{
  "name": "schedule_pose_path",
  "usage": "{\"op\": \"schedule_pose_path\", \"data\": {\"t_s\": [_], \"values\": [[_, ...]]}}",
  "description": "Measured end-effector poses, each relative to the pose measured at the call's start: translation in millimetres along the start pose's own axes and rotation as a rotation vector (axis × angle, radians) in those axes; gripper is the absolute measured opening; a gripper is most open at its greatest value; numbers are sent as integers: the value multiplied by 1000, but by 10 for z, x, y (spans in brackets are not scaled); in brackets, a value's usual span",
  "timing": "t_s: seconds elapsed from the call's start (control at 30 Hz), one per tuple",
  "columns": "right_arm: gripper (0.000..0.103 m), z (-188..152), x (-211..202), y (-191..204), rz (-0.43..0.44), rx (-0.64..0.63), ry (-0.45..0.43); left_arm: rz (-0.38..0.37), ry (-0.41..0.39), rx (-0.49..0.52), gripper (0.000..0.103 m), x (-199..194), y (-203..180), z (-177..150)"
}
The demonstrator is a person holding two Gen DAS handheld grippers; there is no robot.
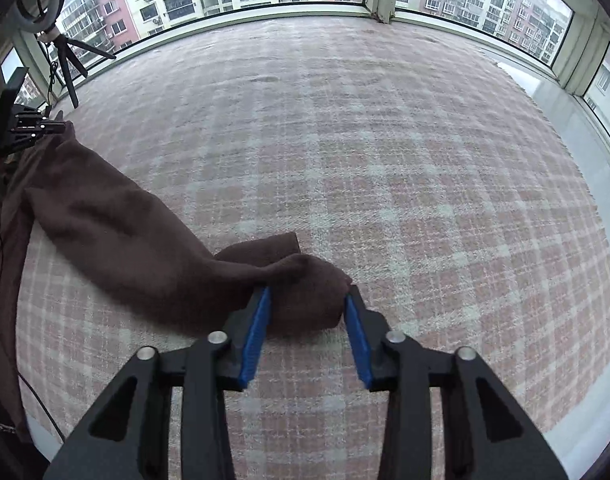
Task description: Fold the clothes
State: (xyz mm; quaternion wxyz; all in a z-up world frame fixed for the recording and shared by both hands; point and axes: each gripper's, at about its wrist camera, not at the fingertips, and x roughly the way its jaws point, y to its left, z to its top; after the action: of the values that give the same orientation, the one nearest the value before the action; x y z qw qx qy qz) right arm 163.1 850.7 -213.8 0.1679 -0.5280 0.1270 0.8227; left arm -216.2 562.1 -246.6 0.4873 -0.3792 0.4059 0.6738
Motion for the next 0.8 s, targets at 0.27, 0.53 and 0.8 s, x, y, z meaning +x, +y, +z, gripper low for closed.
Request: {"op": "schedule_pose_path", "data": {"t_s": [0.27, 0.53, 0.8], "values": [[5, -3, -1086, -161, 257, 319, -155, 2, -15, -49, 0, -44, 79, -23], [42, -134, -300, -613, 39, 361, -37, -65, -38, 21, 1, -229, -259, 162], [42, -514, -175, -284, 143, 313, -47, -180, 6, 266, 21, -165, -1194, 416]]}}
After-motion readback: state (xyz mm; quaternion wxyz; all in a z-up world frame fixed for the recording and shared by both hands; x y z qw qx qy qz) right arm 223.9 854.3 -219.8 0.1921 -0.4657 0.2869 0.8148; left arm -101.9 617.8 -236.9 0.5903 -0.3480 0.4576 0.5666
